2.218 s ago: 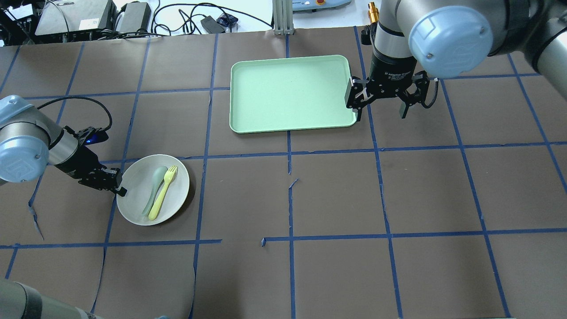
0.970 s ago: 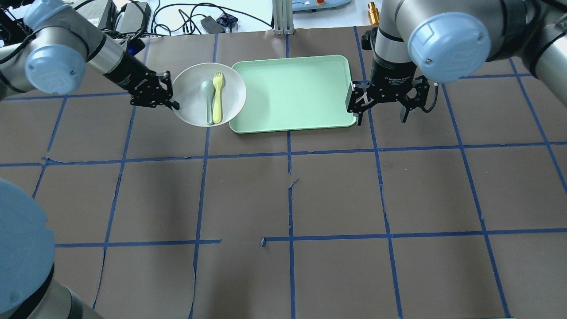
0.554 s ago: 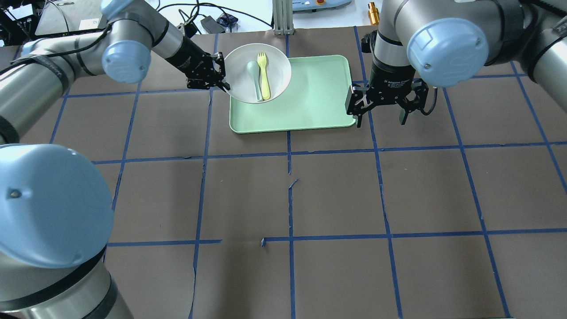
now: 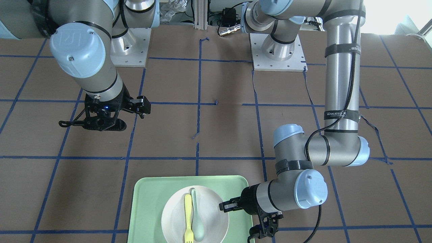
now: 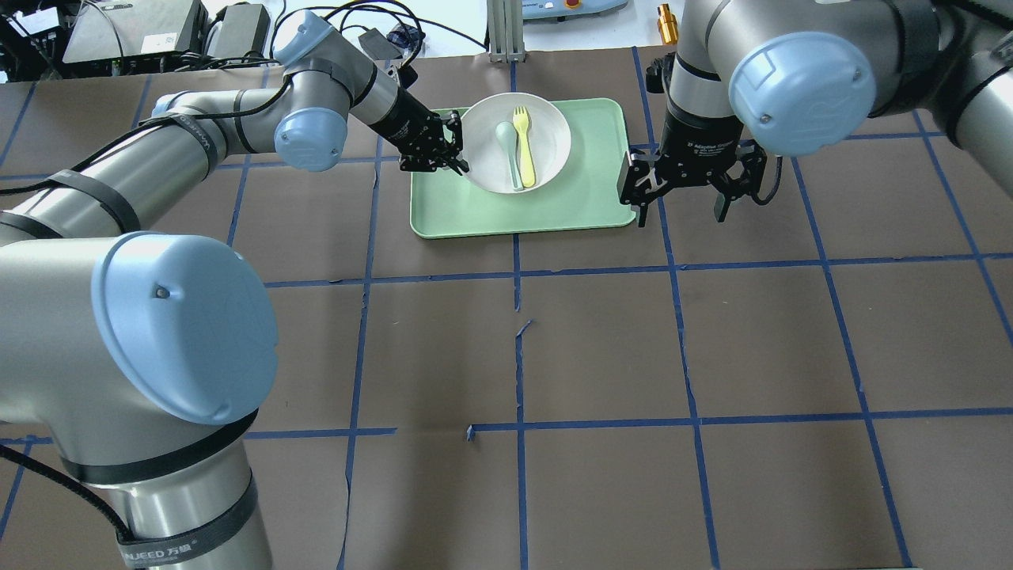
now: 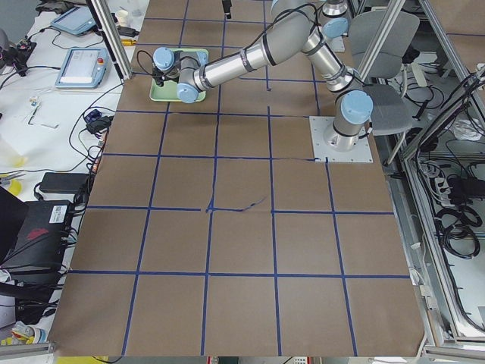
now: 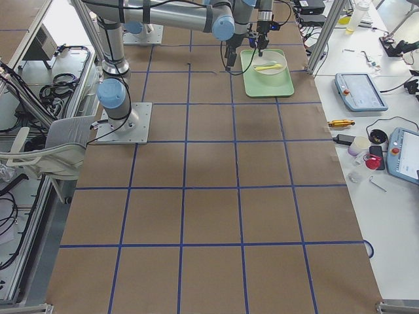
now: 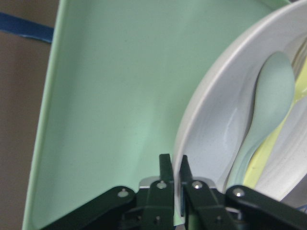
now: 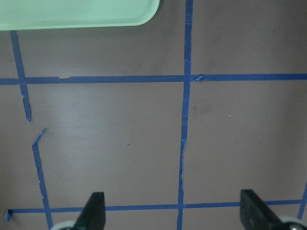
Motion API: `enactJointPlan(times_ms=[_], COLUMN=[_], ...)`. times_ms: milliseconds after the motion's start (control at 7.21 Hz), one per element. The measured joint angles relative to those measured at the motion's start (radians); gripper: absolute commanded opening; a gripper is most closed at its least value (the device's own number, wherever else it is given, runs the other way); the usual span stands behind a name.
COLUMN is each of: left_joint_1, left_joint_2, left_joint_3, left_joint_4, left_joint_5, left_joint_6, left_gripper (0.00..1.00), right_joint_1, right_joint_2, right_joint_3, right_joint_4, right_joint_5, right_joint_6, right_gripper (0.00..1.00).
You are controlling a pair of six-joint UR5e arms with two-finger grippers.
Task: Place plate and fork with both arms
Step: 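Carry the plate with the left gripper onto the mint-green tray, then open and raise the left gripper while the right gripper moves over the plate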
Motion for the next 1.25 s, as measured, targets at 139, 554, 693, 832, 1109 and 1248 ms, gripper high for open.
enactJointPlan(times_ms=[139, 554, 693, 832, 1109, 1248], left_joint_1=[-0.004, -0.01, -0.012, -0.013, -0.01, -0.01], left_joint_2=[-0.013, -0.018, -0.008, 0.019, 0.104, 0.157], left_joint_3=[0.001, -0.003, -0.005, -0.009, -0.019, -0.027], left_joint_4=[0.006, 0.016, 0.016, 0.013, -0.027, -0.085], left_joint_5=[0.003, 0.011, 0.011, 0.019, 0.135, 0.224], left_joint_6=[0.021, 0.04, 0.03, 0.026, 0.045, 0.092], left_gripper=[0.06, 1.0, 1.0, 1.0, 1.0, 1.0], right_joint_1=[0.0, 0.0, -0.001, 0.0, 0.0, 0.002], right_joint_2=[0.001, 0.004, 0.006, 0.013, 0.062, 0.105], right_joint_3=[0.0, -0.005, -0.011, -0.014, -0.03, -0.058], right_joint_4=[-0.001, -0.015, -0.032, -0.068, -0.217, -0.281], right_joint_5=[0.001, 0.002, 0.002, 0.005, 0.023, 0.042], right_joint_6=[0.0, -0.008, -0.022, -0.026, -0.01, -0.003], right_gripper=[1.0, 1.0, 1.0, 1.0, 1.0, 0.91])
